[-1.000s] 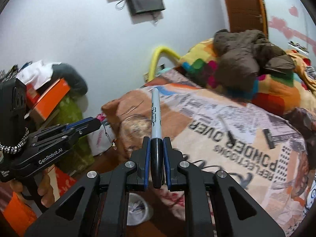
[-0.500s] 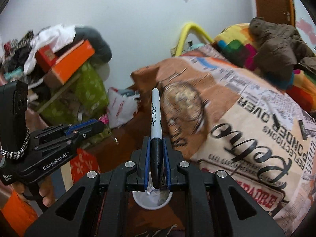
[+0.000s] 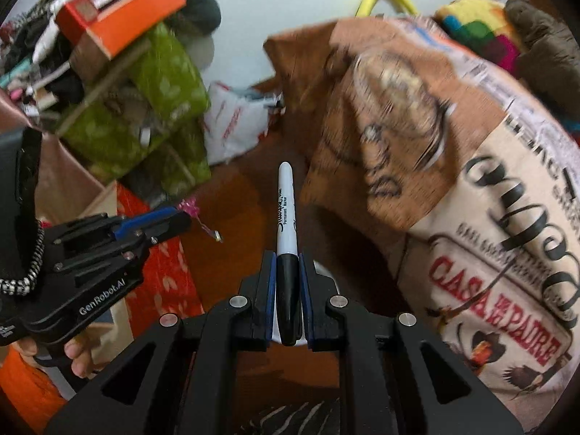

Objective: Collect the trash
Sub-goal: 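Carry the pink clip and black marker with both tools over the white bin, then open the left tool to drop the clip while the right tool drops the marker into the bin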

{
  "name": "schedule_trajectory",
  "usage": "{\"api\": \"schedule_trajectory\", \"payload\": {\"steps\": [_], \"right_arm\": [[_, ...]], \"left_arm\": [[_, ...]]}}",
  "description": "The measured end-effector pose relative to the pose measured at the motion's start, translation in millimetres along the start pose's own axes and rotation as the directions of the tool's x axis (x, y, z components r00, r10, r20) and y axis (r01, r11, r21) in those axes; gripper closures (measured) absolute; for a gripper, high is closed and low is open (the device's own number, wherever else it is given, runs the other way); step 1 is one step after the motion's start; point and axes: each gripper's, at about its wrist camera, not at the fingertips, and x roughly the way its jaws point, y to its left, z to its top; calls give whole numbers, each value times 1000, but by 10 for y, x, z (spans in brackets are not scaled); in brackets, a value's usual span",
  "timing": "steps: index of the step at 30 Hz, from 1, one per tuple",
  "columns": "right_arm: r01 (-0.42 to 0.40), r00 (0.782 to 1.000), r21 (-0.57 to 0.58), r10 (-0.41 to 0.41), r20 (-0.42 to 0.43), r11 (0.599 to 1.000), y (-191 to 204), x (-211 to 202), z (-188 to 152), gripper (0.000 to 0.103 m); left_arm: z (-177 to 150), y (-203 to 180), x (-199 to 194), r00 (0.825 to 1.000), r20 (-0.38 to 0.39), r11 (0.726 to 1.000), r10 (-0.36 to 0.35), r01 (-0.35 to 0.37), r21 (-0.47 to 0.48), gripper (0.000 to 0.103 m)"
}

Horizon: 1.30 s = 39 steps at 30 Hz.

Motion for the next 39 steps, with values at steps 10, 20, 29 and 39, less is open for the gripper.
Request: {"api": "schedule_trajectory", "payload": {"steps": [10, 20, 29, 39], "right_arm": [[-45, 976, 52, 55, -210, 998, -42, 727, -123, 91], [-66, 961, 53, 78, -266, 996, -54, 863, -95, 87], [-49, 969, 60, 62, -238, 997, -207, 720, -75, 87], [-17, 991, 50, 24, -134, 999, -329, 408, -8, 65]], "left_arm": [[-333, 258, 436, 992, -129, 995, -12, -1, -100, 91], [-437, 252, 695, 979, -197, 993, -45, 22, -116, 91], [-420, 152, 874, 958, -269, 990, -95, 63, -124, 91], [-321, -31, 783, 962, -273, 998, -29, 14, -60, 79]]}}
